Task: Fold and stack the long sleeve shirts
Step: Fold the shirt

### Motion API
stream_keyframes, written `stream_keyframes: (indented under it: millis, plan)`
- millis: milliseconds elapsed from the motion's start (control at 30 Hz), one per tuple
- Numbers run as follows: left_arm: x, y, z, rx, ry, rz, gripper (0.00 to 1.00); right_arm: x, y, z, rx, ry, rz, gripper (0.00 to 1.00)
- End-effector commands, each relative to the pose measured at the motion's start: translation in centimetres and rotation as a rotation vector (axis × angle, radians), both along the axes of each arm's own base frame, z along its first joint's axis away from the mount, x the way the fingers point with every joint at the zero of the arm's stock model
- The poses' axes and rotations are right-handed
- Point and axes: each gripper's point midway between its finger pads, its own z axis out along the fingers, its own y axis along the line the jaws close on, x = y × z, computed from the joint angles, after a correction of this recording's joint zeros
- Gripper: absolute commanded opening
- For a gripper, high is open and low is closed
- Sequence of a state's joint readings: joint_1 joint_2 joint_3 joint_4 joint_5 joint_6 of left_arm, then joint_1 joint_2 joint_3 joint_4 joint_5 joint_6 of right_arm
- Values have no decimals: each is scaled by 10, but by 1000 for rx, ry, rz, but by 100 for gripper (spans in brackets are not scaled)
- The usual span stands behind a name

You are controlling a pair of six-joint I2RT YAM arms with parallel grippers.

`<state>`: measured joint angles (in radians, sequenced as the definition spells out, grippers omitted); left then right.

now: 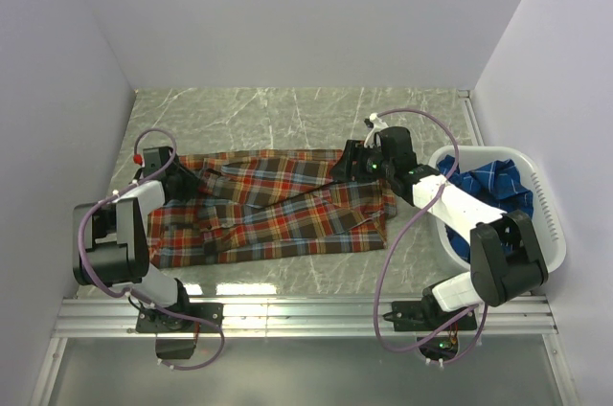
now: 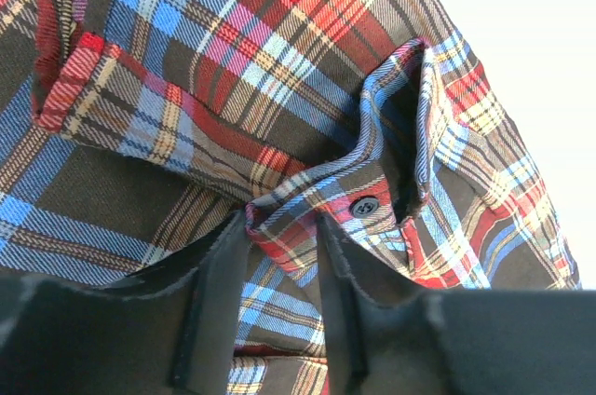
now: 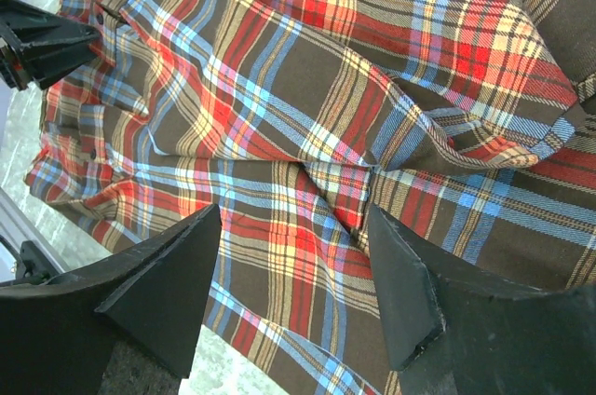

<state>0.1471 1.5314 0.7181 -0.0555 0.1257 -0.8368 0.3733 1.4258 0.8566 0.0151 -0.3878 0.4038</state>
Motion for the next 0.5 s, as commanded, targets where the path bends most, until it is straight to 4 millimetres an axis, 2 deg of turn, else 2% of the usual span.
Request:
stream_keyframes:
  millis: [0,133,333,467]
  plan:
    - [7,-1,4,-11,-34,7,39,2,5,5,18,-36,17,71]
    - [8,-4,7,-15,-39,-1,29,3,4,5,12,-33,16,71]
    - [10,-8,22,6,-53,-8,28,2,6,5,16,-33,22,70]
    - [10,-14,24,-6,-48,-10,32,4,5,4,11,-31,18,70]
